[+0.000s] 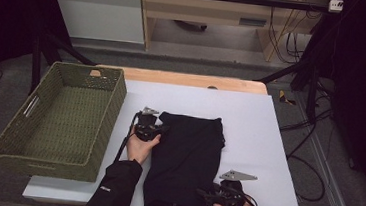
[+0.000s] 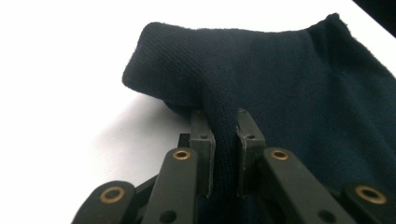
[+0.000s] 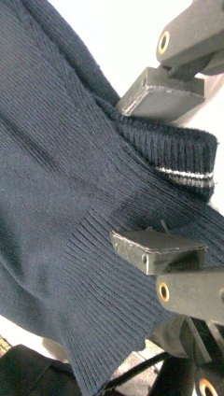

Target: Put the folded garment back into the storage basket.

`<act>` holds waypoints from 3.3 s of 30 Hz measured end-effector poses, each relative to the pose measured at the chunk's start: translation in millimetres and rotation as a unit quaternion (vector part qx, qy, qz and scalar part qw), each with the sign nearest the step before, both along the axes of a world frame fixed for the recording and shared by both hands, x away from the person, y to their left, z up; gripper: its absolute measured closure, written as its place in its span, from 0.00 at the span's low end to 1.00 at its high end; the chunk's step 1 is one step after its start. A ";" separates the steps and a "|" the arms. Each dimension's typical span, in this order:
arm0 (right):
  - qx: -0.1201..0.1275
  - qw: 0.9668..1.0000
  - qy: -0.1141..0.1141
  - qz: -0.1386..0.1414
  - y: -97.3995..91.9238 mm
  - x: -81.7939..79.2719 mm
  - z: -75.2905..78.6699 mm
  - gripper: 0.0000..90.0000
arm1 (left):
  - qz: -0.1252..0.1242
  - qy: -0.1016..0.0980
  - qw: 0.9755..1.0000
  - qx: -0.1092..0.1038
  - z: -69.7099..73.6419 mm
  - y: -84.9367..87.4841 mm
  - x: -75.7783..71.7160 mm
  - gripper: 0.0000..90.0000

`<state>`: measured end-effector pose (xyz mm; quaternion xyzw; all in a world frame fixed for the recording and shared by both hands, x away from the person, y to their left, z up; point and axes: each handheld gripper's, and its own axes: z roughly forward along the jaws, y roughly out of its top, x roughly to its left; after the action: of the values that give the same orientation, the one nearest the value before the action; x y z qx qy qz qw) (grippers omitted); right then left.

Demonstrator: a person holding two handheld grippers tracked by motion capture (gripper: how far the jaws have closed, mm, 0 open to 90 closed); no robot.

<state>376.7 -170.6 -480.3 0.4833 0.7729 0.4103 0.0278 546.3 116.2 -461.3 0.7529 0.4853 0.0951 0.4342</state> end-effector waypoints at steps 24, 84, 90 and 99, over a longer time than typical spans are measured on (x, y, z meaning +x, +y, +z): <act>0.049 0.999 0.024 -0.001 -2.3 12.6 3.3 0.82 | -0.001 -0.034 0.999 -0.015 17.1 0.2 -8.0 0.90; 0.083 0.987 -0.136 0.023 11.3 19.7 79.6 0.83 | -0.045 -0.231 0.972 0.023 208.6 -4.2 -63.5 0.91; 0.094 0.984 -0.152 0.029 21.4 23.1 89.7 0.83 | -0.036 -0.242 0.969 0.035 226.2 8.0 -62.7 0.91; 0.107 0.979 -0.168 0.035 39.6 28.6 97.5 0.83 | -0.033 -0.241 0.969 0.045 243.8 21.4 -63.6 0.91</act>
<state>405.2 -130.9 -382.8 0.3802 0.7253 0.5668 0.0906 482.8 137.5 -217.5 0.7424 0.3367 0.2809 0.5065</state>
